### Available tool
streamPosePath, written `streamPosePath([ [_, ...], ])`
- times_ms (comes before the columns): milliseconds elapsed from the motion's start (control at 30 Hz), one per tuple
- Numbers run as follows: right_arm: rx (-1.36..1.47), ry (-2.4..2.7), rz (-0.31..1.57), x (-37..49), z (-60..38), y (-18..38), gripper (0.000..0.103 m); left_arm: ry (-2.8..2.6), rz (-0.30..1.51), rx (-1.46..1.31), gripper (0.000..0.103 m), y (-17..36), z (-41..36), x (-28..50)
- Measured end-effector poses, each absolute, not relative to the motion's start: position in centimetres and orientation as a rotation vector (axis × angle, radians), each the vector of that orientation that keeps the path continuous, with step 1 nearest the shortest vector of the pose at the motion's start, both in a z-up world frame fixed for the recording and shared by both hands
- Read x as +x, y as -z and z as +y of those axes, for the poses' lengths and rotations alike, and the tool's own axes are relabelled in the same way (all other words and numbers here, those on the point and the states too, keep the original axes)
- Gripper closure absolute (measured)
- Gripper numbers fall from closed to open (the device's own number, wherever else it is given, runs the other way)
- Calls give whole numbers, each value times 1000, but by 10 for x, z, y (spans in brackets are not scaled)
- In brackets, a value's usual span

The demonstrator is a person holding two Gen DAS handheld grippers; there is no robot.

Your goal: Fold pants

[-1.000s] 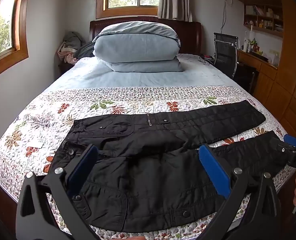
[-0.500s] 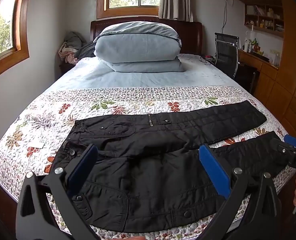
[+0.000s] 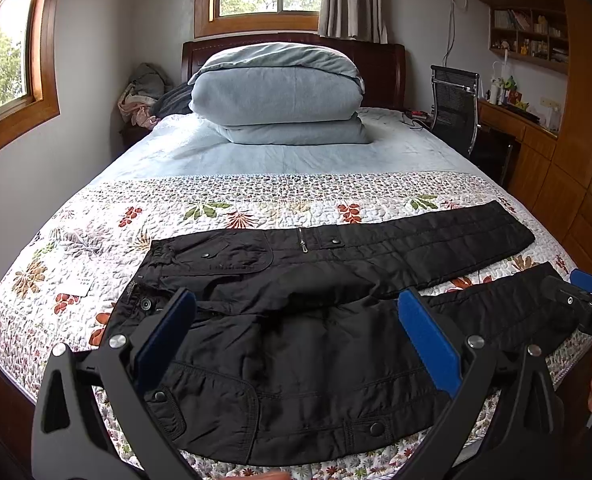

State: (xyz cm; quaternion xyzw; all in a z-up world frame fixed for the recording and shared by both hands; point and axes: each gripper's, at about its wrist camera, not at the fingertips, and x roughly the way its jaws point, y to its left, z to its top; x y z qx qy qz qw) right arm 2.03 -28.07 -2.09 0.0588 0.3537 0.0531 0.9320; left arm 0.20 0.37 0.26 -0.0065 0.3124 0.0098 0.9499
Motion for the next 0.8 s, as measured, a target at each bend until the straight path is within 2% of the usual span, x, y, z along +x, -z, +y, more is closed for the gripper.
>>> streamPosePath([
  [800,120,-109,727,20,-279,21,3,-16,636,-7,2,0,3,3],
])
